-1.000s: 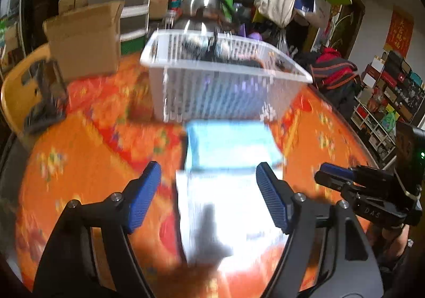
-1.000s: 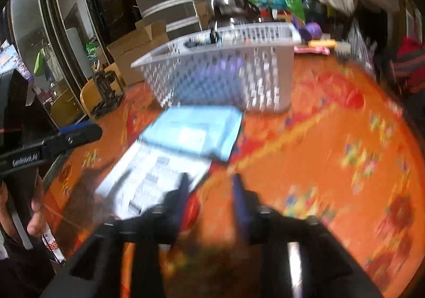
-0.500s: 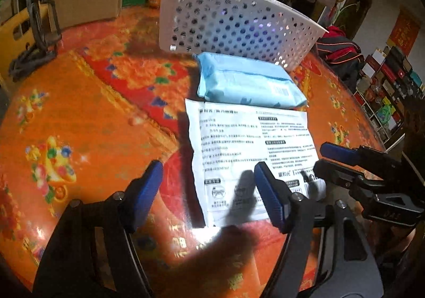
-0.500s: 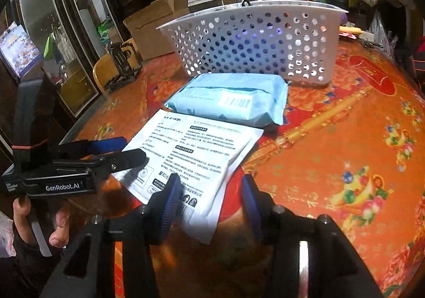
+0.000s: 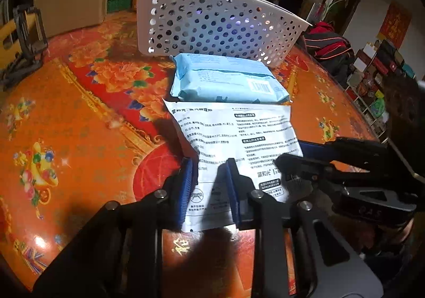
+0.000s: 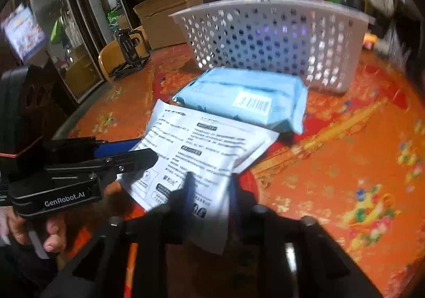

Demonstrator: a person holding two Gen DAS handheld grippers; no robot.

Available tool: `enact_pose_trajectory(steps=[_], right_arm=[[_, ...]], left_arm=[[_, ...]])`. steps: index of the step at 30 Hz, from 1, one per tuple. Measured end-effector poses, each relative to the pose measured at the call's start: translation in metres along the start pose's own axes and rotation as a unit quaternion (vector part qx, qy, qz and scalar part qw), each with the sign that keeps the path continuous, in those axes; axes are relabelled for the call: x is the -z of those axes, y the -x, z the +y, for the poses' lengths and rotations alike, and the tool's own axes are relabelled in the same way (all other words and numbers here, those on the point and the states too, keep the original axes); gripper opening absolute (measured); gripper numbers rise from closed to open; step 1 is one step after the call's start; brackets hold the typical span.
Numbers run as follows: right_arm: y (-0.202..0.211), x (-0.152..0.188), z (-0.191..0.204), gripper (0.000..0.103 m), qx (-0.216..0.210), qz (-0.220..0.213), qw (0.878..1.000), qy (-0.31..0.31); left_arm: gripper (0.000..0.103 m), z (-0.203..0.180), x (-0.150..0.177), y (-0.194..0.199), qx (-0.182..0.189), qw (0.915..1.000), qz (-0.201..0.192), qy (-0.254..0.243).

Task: Organize soft objects
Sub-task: 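Grasp the white printed instruction sheet with both tools and lift it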

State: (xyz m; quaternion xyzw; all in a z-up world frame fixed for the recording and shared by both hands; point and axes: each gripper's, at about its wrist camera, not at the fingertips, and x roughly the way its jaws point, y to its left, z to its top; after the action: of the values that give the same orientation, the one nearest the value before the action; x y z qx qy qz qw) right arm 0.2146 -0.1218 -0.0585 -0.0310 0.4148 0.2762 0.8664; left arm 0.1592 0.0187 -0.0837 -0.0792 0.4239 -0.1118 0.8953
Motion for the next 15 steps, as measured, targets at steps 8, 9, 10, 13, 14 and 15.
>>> enact_pose_trajectory(steps=[8, 9, 10, 13, 14, 15], right_arm=[[0.024, 0.005, 0.004, 0.007, 0.002, -0.041, 0.999, 0.015], [0.028, 0.005, 0.005, 0.007, 0.004, -0.046, 0.999, 0.018], [0.033, 0.004, 0.005, 0.007, 0.005, -0.054, 0.998, 0.019], [0.050, 0.003, 0.008, 0.007, 0.006, -0.072, 0.997, 0.022], [0.055, 0.003, 0.009, 0.007, 0.008, -0.079, 0.997, 0.025], [0.062, 0.002, 0.012, 0.007, 0.011, -0.086, 0.996, 0.030]], left_arm=[[0.010, -0.007, 0.009, 0.022, -0.012, 0.9987, -0.047, -0.015], [0.010, -0.009, 0.010, 0.027, -0.014, 0.9979, -0.059, -0.021], [0.009, -0.009, 0.010, 0.031, -0.014, 0.9974, -0.067, -0.023], [0.009, -0.014, 0.010, 0.048, -0.004, 0.9955, -0.092, -0.025], [0.009, -0.015, 0.009, 0.053, -0.002, 0.9949, -0.098, -0.024], [0.009, -0.016, 0.008, 0.058, 0.001, 0.9943, -0.104, -0.025]])
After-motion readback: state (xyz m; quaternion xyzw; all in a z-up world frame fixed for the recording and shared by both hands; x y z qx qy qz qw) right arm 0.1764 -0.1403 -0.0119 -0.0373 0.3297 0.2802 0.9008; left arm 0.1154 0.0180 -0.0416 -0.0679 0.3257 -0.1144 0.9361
